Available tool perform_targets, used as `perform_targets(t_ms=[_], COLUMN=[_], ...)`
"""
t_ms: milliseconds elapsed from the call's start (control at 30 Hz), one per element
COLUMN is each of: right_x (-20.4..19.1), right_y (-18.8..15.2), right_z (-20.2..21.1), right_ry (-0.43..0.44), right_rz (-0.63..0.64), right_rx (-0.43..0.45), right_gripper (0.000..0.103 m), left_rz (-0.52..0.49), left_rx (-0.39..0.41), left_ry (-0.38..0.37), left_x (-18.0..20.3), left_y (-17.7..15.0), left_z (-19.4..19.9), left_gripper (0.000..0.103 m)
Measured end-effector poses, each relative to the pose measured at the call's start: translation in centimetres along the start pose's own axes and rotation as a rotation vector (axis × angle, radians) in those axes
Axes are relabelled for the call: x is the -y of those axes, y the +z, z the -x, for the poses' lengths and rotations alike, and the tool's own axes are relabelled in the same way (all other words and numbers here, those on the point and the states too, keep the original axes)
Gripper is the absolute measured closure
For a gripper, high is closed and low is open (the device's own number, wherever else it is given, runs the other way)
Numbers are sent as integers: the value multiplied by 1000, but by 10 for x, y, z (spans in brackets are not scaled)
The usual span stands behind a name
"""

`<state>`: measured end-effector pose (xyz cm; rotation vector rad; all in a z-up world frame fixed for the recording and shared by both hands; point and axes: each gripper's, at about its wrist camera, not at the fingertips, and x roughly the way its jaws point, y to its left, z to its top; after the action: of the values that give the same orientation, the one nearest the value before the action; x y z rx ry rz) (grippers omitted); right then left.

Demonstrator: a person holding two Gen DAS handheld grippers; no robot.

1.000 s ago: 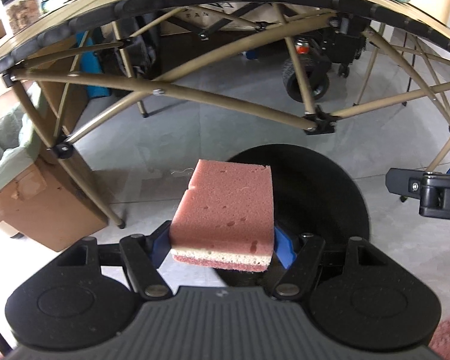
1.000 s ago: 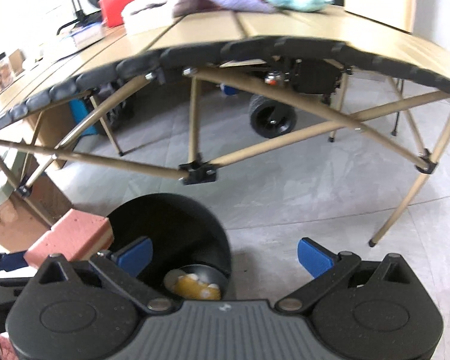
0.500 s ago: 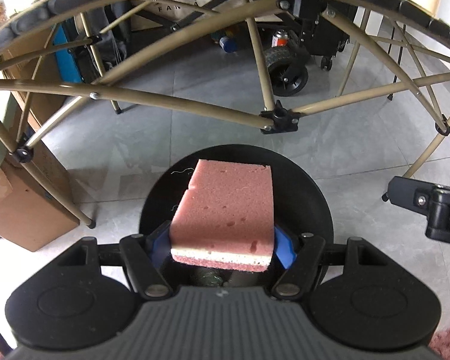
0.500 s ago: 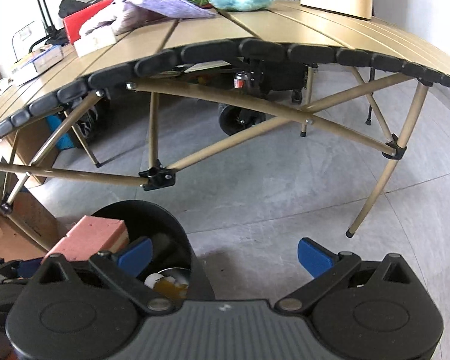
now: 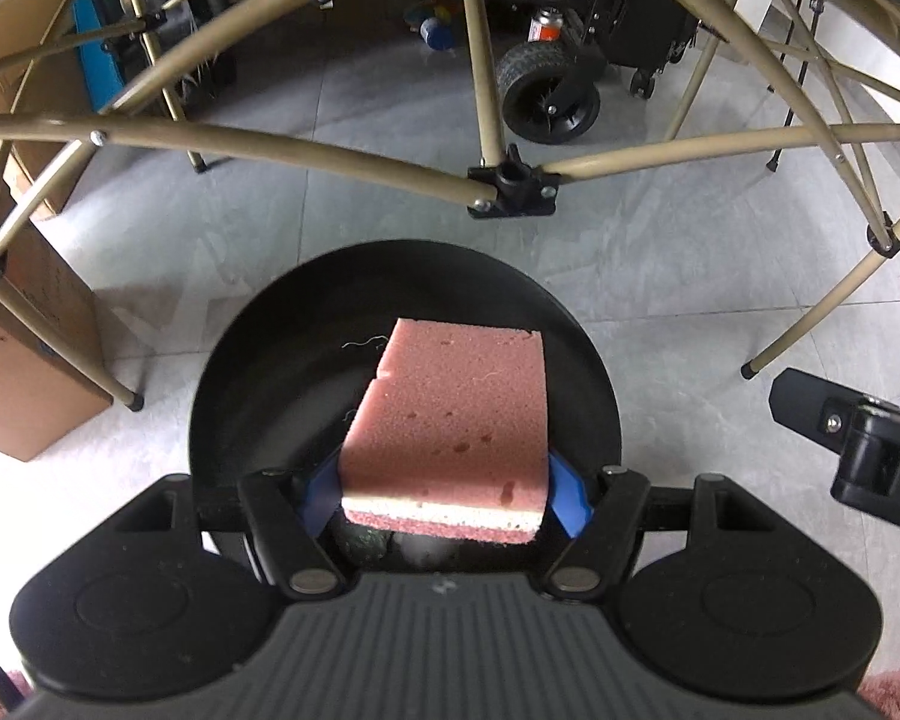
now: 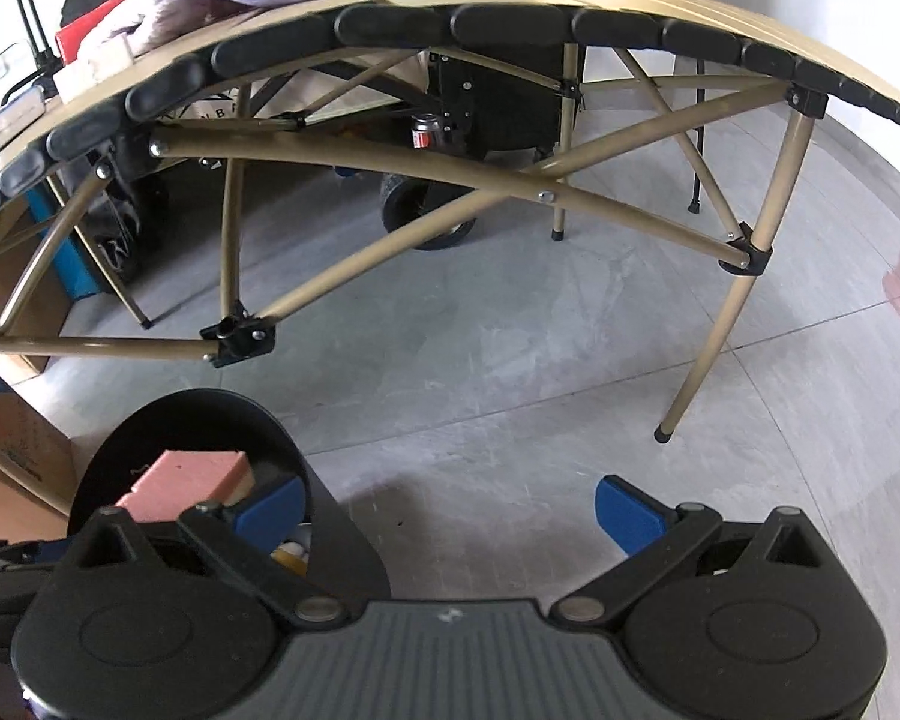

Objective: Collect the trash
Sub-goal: 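Move the left tool over the bin and open it to drop the sponge, then raise both tools back toward the table items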

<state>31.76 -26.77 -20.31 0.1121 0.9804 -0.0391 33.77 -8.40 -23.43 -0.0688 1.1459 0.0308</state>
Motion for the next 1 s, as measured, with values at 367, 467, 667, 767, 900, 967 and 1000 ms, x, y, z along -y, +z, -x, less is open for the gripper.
perform_targets(t_ms=[367, 467, 667, 767, 900, 967, 1000], right_x=[1, 1, 0, 0, -1, -2, -2], right_y=[0, 0, 0, 0, 1, 1, 1], right_z=[-6, -7, -7, -8, -7, -7, -7], right_ry=[-5, -5, -4, -2, 2, 4, 5], right_rz=[3, 6, 6, 8, 12, 15, 16], right_rx=[-12, -13, -12, -11, -8, -8, -7], right_gripper=[0, 0, 0, 0, 0, 0, 0], left_rz=[27, 32, 31, 36, 35, 36, 34], left_rx=[-58, -79, -99, -110, -129, -129, -126], left_ry=[38, 38, 41, 54, 68, 66, 68], left_x=[-3, -3, -3, -3, -5, -5, -5], left_y=[1, 0, 1, 1, 1, 2, 2], left_z=[-14, -15, -17, -18, -21, -21, -21], left_gripper=[33, 32, 4, 3, 3, 3, 2])
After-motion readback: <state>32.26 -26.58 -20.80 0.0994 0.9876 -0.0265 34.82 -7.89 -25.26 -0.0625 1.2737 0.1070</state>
